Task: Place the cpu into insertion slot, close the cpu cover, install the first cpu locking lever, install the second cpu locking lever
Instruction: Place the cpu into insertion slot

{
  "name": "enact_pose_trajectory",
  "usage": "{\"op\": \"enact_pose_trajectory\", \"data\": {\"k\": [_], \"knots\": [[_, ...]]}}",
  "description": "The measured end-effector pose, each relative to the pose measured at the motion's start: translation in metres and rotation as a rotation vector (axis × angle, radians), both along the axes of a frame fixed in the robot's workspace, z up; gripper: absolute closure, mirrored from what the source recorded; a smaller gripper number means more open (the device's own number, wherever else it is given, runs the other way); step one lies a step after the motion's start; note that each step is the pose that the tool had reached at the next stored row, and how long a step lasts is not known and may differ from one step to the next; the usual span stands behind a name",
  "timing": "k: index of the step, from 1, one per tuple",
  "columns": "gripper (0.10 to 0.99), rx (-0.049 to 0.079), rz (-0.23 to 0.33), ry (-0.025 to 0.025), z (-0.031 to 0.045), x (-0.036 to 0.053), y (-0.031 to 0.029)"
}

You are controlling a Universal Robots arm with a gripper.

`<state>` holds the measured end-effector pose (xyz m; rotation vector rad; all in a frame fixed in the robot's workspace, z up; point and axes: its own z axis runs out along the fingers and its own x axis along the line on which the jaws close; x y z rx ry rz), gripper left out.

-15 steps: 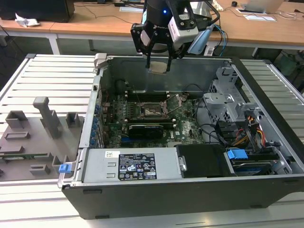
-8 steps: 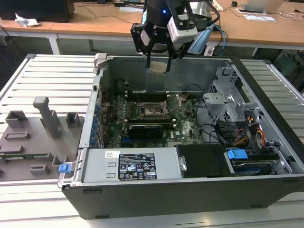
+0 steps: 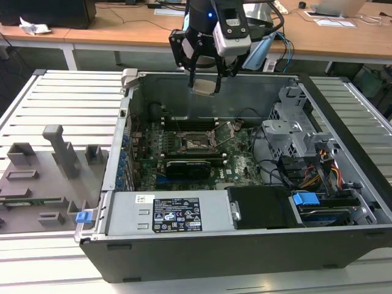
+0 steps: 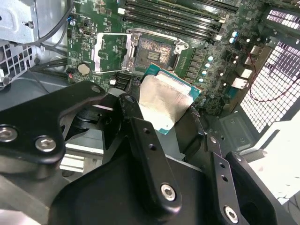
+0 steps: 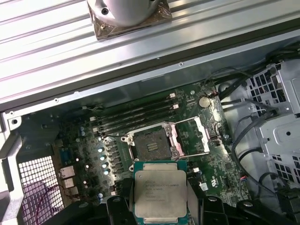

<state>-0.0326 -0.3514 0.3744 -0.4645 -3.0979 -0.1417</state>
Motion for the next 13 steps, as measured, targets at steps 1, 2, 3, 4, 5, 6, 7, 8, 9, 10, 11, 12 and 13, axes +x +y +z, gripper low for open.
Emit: {"op": "enact_pose_trajectory", "data": {"k": [1,2,3,4,5,6,7,8,9,10,11,12,13], "knots": [[0.545,0.000,-0.005,0.0000,0.0000,0.0000,0.0000],[0.545,0.000,-0.008,0.0000,0.0000,0.0000,0.0000],[0.545,0.000,-0.012,-0.0001,0.0000,0.0000,0.0000],[0.545,0.000,-0.015,0.0000,0.0000,0.0000,0.0000],[0.545,0.000,-0.020,-0.0001,-0.0001,0.0000,0.0000],[0.545,0.000,-0.023,-0.0001,-0.0001,0.0000,0.0000],[0.545,0.000,-0.029,-0.0001,0.0000,0.0000,0.0000],[0.545,0.000,-0.033,0.0000,0.0000,0.0000,0.0000],[0.545,0.000,-0.039,-0.0001,0.0000,0.0000,0.0000],[0.545,0.000,-0.043,0.0000,-0.0001,0.0000,0.0000],[0.545,0.000,-0.048,-0.0001,-0.0001,0.0000,0.0000],[0.545,0.000,-0.051,-0.0001,-0.0001,0.0000,0.0000],[0.545,0.000,-0.058,-0.0001,-0.0001,0.0000,0.0000]]}}
